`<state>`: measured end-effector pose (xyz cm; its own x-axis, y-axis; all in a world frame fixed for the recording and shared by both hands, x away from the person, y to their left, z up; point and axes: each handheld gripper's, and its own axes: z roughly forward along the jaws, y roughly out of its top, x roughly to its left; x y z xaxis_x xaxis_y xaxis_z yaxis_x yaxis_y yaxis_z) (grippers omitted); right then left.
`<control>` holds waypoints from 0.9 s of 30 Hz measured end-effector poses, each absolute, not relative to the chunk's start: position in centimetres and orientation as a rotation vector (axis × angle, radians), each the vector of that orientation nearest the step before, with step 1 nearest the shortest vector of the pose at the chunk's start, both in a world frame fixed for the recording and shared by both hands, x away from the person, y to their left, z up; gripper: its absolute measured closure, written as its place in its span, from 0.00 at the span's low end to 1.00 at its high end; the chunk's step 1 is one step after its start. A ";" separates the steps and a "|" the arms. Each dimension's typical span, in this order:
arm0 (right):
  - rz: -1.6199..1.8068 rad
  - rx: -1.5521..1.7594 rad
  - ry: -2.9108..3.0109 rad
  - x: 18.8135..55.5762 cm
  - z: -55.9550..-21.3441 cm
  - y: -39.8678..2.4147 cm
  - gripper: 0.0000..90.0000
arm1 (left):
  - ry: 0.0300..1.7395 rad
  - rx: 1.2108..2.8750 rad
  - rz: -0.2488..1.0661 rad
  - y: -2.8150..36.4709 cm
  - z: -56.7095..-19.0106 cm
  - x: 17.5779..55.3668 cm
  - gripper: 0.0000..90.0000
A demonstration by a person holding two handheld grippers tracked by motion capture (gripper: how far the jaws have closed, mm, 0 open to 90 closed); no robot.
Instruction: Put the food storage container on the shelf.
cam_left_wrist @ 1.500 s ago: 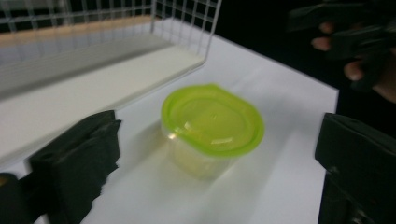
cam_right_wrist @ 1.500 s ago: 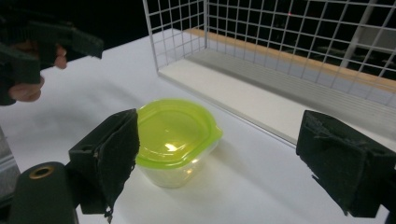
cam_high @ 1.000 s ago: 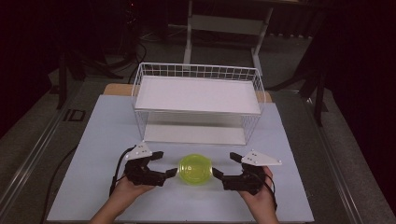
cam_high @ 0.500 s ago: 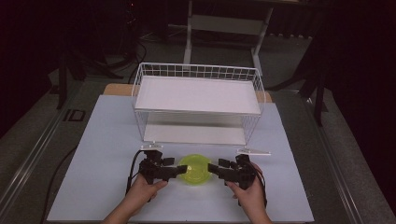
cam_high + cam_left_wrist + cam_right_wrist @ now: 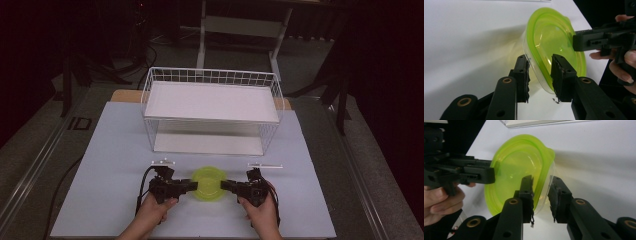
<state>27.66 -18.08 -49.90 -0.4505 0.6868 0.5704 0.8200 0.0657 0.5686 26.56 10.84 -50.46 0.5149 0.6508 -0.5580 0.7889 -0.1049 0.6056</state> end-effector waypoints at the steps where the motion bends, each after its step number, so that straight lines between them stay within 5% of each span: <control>1: -1.340 -1.561 -2.158 27.6 -49.8 -18.1 0.87 | 1.197 1.839 -0.150 10.7 -50.3 26.3 0.79; 8: -1.448 -1.521 -2.308 25.8 -47.7 -16.8 0.90 | 1.148 1.782 0.024 11.1 -48.4 24.9 0.89; 27: -1.624 -1.437 -2.382 26.6 -39.7 -16.9 0.90 | 1.075 1.714 0.097 11.4 -40.2 25.9 0.90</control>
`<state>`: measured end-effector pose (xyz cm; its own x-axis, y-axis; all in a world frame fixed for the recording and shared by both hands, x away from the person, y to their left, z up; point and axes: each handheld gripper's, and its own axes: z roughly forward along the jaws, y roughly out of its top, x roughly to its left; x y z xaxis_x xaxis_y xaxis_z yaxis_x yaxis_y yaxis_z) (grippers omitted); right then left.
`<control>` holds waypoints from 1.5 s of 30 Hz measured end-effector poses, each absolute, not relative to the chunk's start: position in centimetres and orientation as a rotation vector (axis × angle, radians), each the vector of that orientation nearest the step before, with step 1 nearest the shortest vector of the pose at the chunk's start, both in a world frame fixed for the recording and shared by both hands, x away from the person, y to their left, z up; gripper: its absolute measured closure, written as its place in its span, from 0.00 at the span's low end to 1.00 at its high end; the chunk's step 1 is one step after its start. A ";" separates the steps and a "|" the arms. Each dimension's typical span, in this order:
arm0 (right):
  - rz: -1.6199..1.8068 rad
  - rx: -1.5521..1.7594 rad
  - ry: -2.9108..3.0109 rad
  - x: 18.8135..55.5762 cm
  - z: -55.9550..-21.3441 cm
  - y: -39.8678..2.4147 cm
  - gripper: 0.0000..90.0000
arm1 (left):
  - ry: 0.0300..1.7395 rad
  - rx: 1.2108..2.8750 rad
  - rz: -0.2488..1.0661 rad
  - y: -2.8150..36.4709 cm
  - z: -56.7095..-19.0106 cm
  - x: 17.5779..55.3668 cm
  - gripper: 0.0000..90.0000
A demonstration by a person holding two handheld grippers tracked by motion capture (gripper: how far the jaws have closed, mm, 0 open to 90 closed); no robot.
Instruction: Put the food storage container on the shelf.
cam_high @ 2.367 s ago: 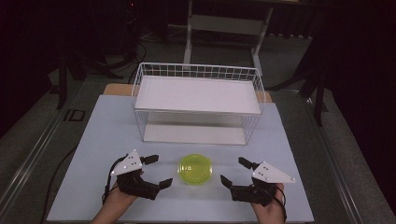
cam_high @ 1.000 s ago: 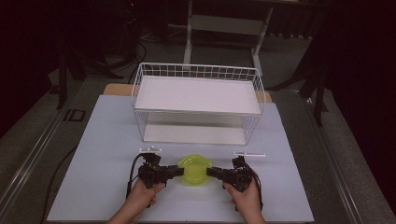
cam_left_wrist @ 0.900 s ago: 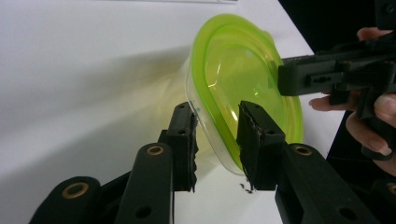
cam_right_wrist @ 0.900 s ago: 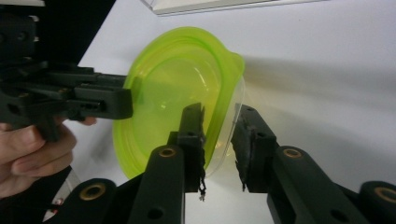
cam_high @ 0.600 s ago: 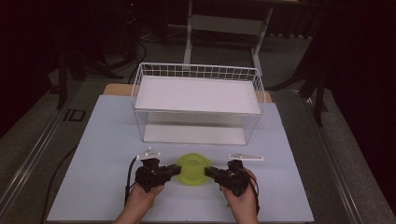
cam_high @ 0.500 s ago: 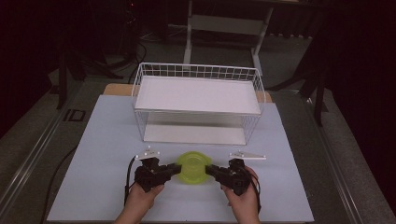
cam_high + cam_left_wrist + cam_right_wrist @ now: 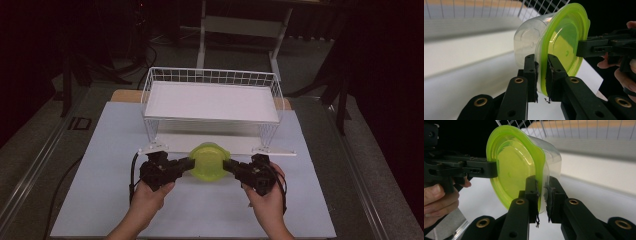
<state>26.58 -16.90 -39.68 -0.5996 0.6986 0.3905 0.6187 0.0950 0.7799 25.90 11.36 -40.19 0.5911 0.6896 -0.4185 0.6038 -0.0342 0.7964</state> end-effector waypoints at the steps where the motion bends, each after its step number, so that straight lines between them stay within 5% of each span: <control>1: 1.556 1.357 2.256 26.8 -39.1 -16.9 0.90 | 1.070 1.713 0.106 11.4 -39.7 26.1 0.90; 14: 1.544 1.323 2.238 30.1 -34.5 -16.5 0.90 | 1.050 1.671 0.111 11.8 -36.2 29.4 0.90; 45: 1.530 1.469 2.281 36.6 -30.2 -16.1 0.90 | 1.095 1.684 0.097 11.9 -32.3 35.2 0.85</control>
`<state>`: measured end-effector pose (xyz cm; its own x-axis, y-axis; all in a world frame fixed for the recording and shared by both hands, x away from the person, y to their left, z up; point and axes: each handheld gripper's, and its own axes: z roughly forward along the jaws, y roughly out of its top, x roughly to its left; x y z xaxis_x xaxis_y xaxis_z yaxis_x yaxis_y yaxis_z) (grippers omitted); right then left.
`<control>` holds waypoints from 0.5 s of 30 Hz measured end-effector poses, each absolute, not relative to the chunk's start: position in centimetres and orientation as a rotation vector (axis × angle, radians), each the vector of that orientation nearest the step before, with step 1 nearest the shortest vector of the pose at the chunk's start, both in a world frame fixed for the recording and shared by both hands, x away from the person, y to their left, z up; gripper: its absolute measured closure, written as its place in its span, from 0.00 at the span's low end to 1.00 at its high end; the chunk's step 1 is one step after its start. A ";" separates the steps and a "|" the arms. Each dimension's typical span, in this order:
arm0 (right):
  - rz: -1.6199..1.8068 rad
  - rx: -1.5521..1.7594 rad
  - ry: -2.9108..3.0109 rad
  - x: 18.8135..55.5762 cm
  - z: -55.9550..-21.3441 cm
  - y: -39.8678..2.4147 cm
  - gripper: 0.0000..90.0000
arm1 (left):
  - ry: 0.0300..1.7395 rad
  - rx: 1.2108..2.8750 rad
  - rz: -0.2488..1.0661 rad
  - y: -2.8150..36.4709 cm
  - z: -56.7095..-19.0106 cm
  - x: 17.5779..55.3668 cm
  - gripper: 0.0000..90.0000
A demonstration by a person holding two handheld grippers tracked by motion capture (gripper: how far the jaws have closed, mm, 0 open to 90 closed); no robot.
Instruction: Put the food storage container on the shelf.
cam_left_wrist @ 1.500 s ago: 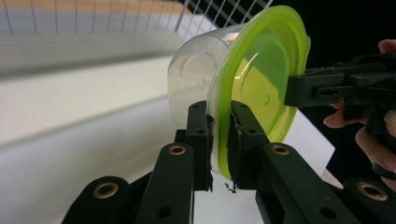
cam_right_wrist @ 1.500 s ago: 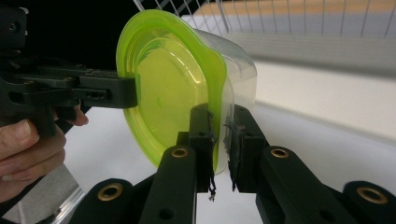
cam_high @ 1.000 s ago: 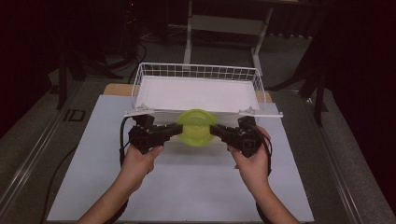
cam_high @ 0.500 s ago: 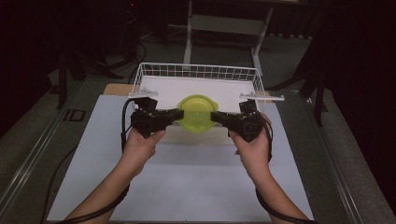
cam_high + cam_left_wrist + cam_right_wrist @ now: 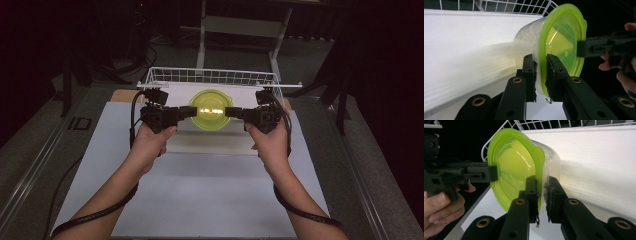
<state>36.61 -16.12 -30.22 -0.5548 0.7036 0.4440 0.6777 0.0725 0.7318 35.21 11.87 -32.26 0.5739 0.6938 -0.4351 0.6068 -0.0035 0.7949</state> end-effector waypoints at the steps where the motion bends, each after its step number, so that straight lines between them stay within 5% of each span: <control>1: 1.526 1.484 2.284 36.9 -30.2 -16.1 0.90 | 1.102 1.681 0.090 11.9 -32.3 35.5 0.84; 15: 1.538 1.683 2.287 40.0 -30.4 -16.8 0.90 | 1.073 1.733 0.152 11.4 -32.7 37.0 0.66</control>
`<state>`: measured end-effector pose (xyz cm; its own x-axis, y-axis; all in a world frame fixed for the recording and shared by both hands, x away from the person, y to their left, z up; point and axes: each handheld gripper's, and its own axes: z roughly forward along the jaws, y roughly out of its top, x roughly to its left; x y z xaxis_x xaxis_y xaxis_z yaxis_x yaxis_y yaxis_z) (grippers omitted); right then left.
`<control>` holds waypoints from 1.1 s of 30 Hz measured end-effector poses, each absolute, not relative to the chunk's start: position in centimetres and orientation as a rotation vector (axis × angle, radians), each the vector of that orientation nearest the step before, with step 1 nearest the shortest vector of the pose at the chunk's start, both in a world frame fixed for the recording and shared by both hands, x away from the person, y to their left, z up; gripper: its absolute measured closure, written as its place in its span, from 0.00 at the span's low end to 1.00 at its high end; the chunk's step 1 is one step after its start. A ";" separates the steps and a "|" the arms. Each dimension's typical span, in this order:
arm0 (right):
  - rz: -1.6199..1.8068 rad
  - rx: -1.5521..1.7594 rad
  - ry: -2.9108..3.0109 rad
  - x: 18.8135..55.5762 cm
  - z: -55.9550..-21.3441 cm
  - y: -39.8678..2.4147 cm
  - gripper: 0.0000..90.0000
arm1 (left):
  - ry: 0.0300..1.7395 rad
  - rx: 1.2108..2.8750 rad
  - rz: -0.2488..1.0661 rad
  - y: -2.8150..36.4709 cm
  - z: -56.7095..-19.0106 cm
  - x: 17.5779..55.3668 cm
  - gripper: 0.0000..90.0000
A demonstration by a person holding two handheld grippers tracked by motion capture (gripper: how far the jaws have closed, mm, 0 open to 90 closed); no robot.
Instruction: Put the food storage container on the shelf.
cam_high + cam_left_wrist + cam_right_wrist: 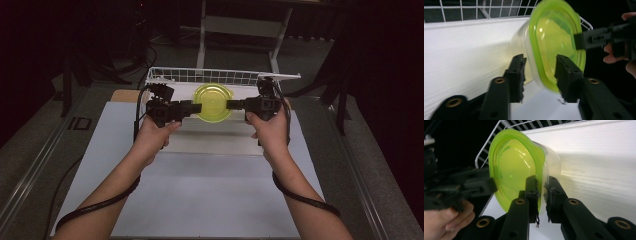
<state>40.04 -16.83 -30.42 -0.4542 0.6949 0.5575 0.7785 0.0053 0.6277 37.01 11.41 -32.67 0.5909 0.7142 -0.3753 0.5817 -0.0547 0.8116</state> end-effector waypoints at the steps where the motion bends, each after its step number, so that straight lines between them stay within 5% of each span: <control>1: -1.445 -1.596 -2.152 40.2 -30.4 -17.0 0.90 | 1.071 1.726 0.154 11.5 -32.7 37.1 0.65; 12: -1.370 -1.597 -2.021 42.5 -30.6 -17.5 0.88 | 1.052 1.709 0.163 11.3 -32.5 37.4 0.65; 22: -1.408 -1.666 -2.060 43.3 -30.2 -16.6 0.68 | 1.114 1.668 0.132 11.6 -32.5 38.8 0.65; 33: -1.497 -1.652 -2.095 43.3 -29.2 -17.4 0.59 | 1.125 1.642 0.167 12.2 -32.5 39.2 0.50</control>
